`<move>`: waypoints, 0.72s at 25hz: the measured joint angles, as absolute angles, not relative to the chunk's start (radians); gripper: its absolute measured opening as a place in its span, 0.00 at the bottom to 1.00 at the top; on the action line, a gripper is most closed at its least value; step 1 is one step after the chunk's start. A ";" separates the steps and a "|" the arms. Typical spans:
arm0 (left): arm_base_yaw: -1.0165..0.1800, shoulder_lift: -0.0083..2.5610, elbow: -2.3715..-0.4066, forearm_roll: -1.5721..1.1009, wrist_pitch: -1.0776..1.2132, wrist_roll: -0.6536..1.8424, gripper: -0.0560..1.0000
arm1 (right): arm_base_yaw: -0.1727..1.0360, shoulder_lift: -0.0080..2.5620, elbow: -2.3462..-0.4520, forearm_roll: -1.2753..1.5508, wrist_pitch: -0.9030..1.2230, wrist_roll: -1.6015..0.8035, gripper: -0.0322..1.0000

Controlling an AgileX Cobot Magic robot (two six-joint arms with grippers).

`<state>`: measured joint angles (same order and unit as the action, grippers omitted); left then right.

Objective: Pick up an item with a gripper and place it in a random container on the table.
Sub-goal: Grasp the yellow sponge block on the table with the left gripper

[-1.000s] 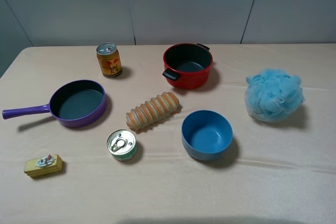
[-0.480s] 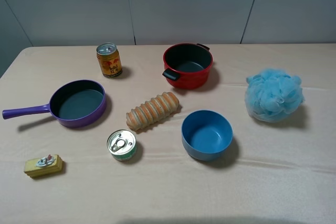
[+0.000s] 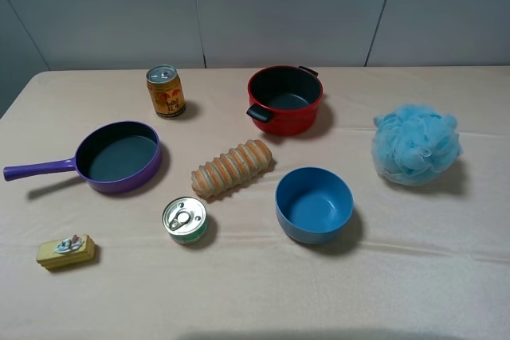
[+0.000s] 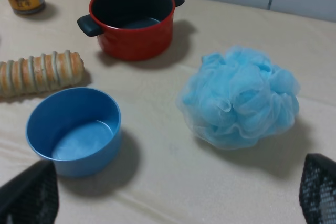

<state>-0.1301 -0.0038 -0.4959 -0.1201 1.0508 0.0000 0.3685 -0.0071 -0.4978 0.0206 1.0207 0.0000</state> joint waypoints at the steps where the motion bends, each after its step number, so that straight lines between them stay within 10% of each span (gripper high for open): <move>1: -0.130 -0.004 -0.496 -0.120 1.051 0.000 0.99 | 0.368 -0.007 -0.498 0.021 1.021 0.000 0.70; 18: -0.130 -0.004 -0.496 -0.120 1.050 0.000 0.99 | 0.368 -0.007 -0.498 0.021 1.021 0.000 0.70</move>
<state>-0.1301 -0.0038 -0.4959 -0.1201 1.0505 0.0000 0.3685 -0.0071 -0.4978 0.0206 1.0207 0.0000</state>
